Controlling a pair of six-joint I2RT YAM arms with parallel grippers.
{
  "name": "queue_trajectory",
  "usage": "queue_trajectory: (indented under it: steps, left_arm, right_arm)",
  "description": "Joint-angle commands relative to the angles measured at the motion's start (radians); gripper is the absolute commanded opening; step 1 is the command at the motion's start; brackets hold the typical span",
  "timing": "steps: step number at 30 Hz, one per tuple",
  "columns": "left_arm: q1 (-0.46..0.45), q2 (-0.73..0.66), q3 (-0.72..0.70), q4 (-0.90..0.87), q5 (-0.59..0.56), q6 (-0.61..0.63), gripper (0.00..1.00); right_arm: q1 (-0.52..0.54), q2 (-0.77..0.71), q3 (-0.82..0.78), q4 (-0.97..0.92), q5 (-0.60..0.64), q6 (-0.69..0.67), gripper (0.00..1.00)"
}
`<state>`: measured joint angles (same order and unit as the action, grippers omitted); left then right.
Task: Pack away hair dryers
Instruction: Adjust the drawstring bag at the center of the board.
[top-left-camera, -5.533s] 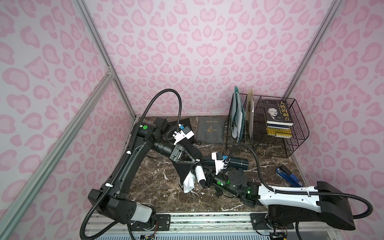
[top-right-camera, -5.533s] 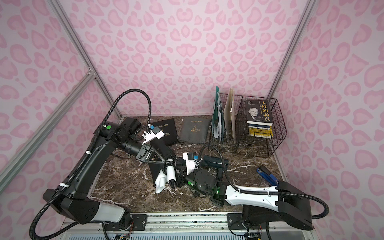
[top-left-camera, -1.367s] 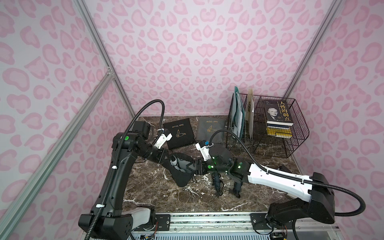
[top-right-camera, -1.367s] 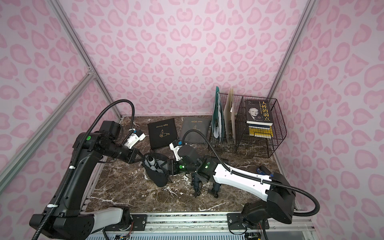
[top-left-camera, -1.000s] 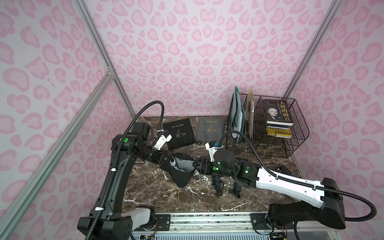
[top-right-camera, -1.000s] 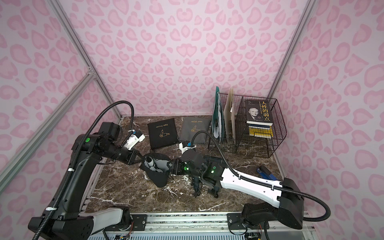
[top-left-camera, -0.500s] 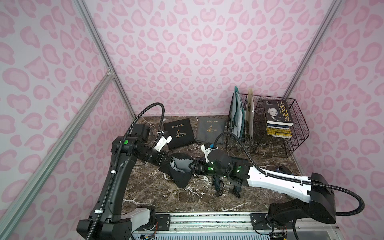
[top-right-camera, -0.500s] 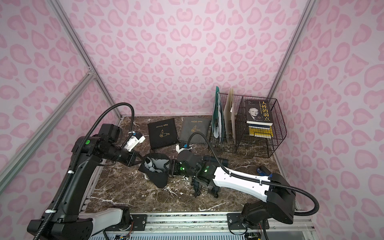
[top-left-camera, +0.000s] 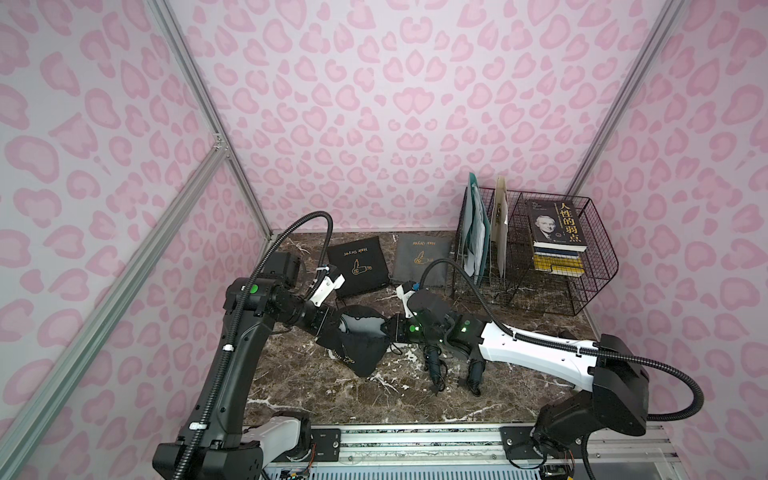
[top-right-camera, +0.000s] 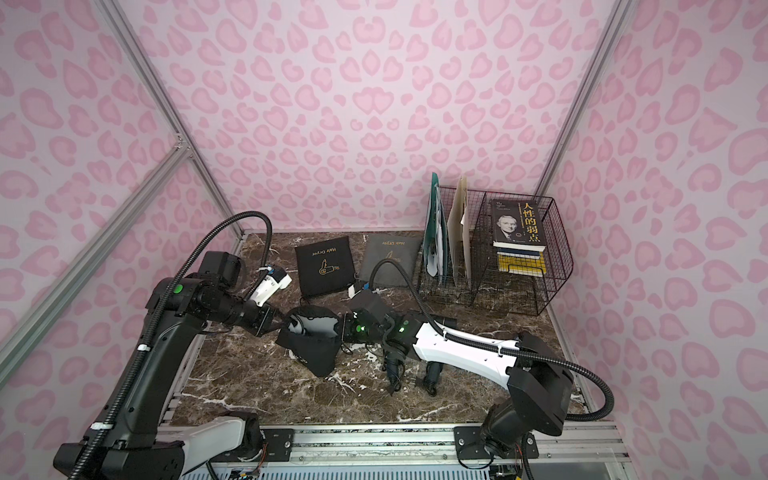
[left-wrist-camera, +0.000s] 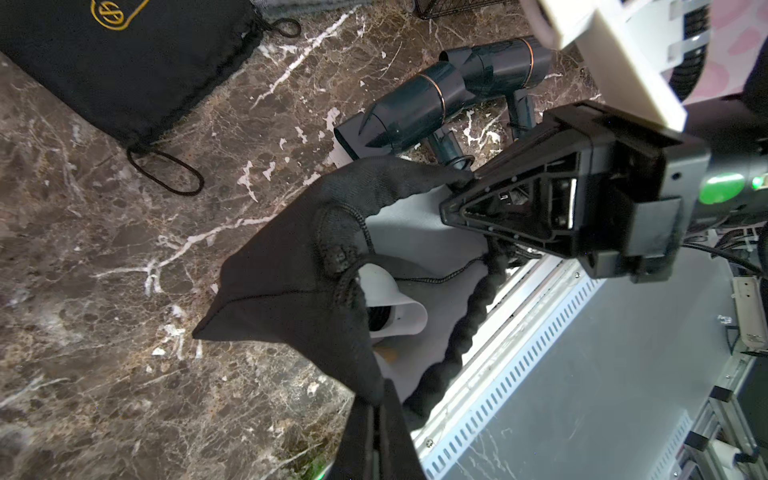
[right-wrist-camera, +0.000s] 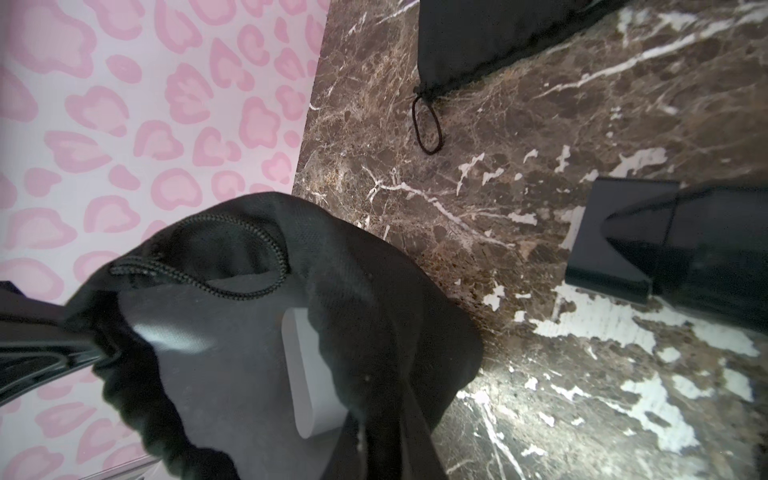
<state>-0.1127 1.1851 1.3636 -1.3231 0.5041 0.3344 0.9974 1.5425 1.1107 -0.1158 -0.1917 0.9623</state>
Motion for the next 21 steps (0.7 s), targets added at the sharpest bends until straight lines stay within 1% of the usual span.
queue_trajectory:
  steps: [1,8,13,16,18,20,21]
  left_arm:
    - [0.002,-0.004,-0.005,0.058,0.006,0.020,0.01]
    - [0.002,-0.001,-0.011,0.095,0.031,0.015,0.02]
    - [0.003,0.011,-0.068,0.102,0.018,0.031,0.02]
    - [0.004,0.024,-0.093,0.104,0.012,0.042,0.05]
    - [0.002,0.033,-0.088,0.091,0.017,0.054,0.12]
    - [0.003,0.033,-0.080,0.080,0.023,0.067,0.27]
    - [0.002,0.031,-0.076,0.075,0.025,0.074,0.36]
  right_arm:
    - [-0.018,-0.002,0.024,-0.002,-0.017,-0.057,0.00]
    - [-0.023,-0.004,0.140,-0.071,0.001,-0.167,0.00]
    - [-0.024,0.013,0.093,-0.016,-0.055,-0.156,0.00]
    - [-0.024,0.018,0.062,0.025,-0.080,-0.140,0.00]
    - [-0.022,0.018,0.057,0.043,-0.098,-0.135,0.00]
    - [-0.022,0.020,0.058,0.039,-0.099,-0.138,0.00]
    - [-0.023,0.023,0.060,0.034,-0.097,-0.140,0.00]
